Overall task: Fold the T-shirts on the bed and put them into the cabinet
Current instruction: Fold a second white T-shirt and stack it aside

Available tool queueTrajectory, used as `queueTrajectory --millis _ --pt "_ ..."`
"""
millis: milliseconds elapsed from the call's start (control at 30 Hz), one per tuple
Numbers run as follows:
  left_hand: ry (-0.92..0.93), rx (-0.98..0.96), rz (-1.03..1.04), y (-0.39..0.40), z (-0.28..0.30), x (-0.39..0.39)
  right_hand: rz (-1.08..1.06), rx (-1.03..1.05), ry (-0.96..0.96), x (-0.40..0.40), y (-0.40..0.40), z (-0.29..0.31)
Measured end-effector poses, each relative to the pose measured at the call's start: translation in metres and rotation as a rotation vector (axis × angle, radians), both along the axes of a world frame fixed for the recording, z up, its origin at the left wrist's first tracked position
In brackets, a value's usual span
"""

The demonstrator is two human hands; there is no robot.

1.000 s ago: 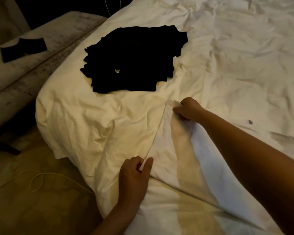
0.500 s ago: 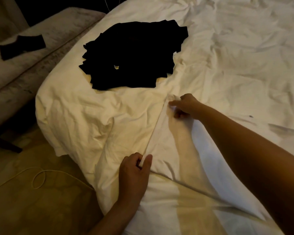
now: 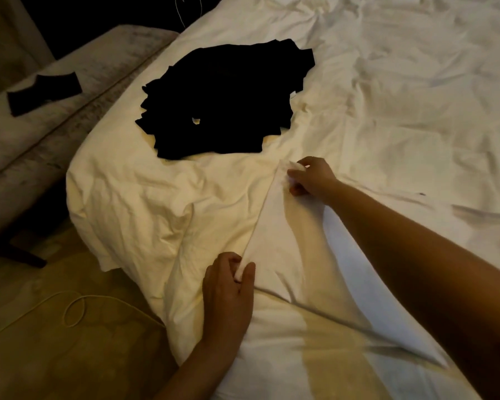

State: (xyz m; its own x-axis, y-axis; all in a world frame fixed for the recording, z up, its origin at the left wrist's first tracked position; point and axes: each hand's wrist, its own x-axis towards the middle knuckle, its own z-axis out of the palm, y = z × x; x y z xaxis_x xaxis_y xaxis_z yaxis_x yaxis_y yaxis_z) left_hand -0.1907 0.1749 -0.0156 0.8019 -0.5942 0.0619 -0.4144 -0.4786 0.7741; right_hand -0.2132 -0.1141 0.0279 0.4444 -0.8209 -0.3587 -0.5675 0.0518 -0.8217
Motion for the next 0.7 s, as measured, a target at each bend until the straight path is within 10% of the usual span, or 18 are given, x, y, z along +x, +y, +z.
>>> queueTrajectory --millis 233,700 --pt "-0.587 0.054 -0.394 -0.011 -0.005 -0.013 0.021 -0.42 -0.099 -0.064 0.048 -0.014" --pt "-0.479 0.296 -1.055 -0.105 0.0 -0.101 -0.218 -0.536 0.161 -0.287 0.124 -0.039"
